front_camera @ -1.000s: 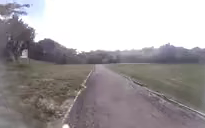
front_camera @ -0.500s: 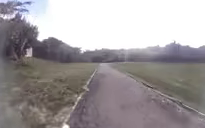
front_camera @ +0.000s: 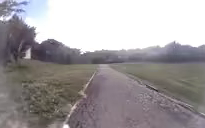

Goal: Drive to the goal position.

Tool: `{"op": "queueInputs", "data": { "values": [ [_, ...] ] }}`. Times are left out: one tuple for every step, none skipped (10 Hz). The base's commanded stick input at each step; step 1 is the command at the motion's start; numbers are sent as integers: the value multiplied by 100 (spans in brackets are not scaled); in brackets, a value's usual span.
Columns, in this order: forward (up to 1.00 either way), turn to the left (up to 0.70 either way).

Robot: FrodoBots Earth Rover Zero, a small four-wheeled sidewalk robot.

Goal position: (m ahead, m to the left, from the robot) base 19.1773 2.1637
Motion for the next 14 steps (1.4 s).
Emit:
{"op": "queueInputs", "data": {
  "values": [
    [98, 0],
    [100, 0],
    [100, 0],
    [100, 0],
    [100, 0],
    [100, 0],
    [100, 0],
    [100, 0],
    [100, 0],
    [100, 0],
    [100, 0],
    [100, 0],
    [100, 0],
    [100, 0]
  ]
}}
